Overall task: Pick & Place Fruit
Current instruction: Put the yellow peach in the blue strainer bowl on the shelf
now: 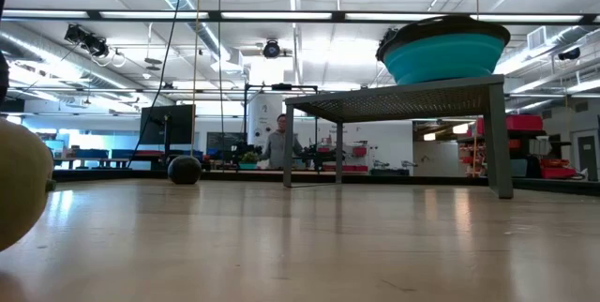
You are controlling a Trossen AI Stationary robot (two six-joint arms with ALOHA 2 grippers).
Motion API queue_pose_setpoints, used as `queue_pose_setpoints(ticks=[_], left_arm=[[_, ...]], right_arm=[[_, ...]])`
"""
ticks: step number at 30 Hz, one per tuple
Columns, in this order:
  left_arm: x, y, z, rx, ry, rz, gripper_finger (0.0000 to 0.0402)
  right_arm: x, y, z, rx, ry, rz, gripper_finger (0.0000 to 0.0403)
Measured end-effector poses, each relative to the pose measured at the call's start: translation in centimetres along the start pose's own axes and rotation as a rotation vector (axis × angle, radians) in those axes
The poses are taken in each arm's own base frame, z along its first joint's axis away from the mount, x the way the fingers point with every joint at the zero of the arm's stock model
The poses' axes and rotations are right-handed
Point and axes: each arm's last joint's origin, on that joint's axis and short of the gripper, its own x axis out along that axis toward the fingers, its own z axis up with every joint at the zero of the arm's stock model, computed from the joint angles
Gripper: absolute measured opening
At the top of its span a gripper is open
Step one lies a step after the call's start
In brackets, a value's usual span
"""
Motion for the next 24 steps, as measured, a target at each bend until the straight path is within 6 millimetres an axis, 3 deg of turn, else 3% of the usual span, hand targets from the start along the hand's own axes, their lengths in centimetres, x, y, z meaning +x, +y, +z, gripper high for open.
queue_pose_setpoints(ticks=[8,12,24], left_arm=[[-0.2,0.0,0.2,0.113,0.055,0.023,0.0138],[-0.3,0.0,0.4,0.138,0.041,0.023,0.0138],[-0.1,-1.3,1.1,0.277,0.036,-0.006,0.0138]], right_arm=[[1.0,0.5,-0.1,0.06,-0.056,0.183,0.0302],[1.8,0.6,-0.6,0.066,-0.042,0.174,0.0321],[3.5,1.0,-1.2,0.102,-0.077,0.182,0.0325]])
